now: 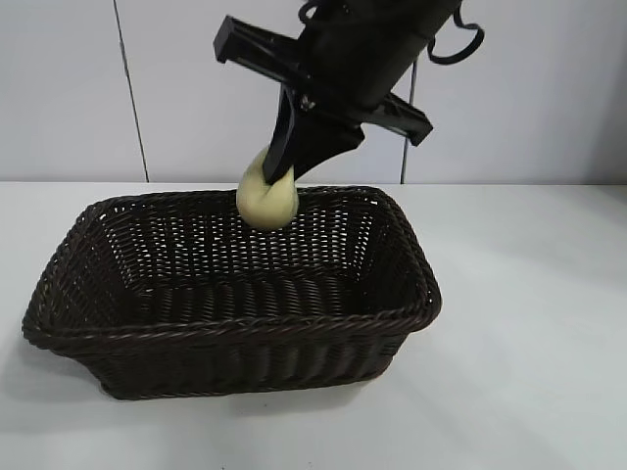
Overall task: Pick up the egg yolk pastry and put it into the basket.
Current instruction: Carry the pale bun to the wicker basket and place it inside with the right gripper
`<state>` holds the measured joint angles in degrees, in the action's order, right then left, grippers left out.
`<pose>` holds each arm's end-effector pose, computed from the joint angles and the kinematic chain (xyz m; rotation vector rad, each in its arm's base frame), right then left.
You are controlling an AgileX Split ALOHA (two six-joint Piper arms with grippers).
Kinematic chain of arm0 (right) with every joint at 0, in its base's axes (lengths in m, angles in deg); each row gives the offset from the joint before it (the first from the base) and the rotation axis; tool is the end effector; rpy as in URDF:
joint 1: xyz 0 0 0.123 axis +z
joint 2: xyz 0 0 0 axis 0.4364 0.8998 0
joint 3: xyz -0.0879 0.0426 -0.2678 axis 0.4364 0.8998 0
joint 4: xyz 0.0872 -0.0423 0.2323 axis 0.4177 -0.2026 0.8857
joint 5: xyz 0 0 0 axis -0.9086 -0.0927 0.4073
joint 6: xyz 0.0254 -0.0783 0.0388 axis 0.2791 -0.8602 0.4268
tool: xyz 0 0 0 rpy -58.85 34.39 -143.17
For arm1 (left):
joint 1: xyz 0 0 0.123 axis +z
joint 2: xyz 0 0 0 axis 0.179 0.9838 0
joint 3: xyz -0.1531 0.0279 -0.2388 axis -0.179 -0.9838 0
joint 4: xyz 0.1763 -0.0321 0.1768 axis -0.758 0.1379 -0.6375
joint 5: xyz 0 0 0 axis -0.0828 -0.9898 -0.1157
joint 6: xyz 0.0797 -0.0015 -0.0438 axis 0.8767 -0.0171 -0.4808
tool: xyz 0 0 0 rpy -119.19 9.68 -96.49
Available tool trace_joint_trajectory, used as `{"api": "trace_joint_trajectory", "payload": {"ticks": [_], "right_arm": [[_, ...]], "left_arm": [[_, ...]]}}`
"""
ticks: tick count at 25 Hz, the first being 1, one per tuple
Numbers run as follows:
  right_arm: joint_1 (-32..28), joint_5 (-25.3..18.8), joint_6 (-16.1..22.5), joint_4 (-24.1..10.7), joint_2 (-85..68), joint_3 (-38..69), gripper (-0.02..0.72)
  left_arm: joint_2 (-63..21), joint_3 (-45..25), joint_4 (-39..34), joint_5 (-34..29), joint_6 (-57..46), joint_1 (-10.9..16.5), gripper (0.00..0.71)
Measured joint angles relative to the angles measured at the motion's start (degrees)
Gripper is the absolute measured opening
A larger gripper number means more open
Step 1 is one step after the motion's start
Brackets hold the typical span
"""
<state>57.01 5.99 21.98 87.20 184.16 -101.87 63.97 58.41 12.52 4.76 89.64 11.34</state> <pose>0.3328 0.2321 0.2435 -0.4363 2.6554 0.6719 -0.0087 -0.0056 0.2712 0.0440 2.0935 -0.0380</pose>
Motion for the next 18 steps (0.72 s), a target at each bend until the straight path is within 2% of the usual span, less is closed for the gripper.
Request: {"api": "trace_joint_trajectory", "payload": {"ticks": [3, 7, 10, 12, 16, 18], "right_arm": [[0.0, 2.8, 0.0, 2.4, 4.2, 0.0, 0.024], [0.0, 2.6, -0.1, 3.8, 6.6, 0.0, 0.041], [0.0, 2.4, -0.7, 4.1, 6.6, -0.1, 0.113], [0.0, 2.2, -1.2, 4.2, 6.6, -0.1, 0.202], [0.0, 1.6, -1.5, 4.2, 6.6, -0.2, 0.516], [0.0, 1.4, -1.5, 4.2, 6.6, -0.2, 0.607]], "left_arm": [[0.0, 0.0, 0.0, 0.0, 0.0, 0.0, 0.658], [0.0, 0.0, 0.0, 0.0, 0.0, 0.0, 0.658], [0.0, 0.0, 0.0, 0.0, 0.0, 0.0, 0.658], [0.0, 0.0, 0.0, 0.0, 0.0, 0.0, 0.658], [0.0, 0.0, 0.0, 0.0, 0.0, 0.0, 0.658], [0.0, 0.0, 0.0, 0.0, 0.0, 0.0, 0.658]]}}
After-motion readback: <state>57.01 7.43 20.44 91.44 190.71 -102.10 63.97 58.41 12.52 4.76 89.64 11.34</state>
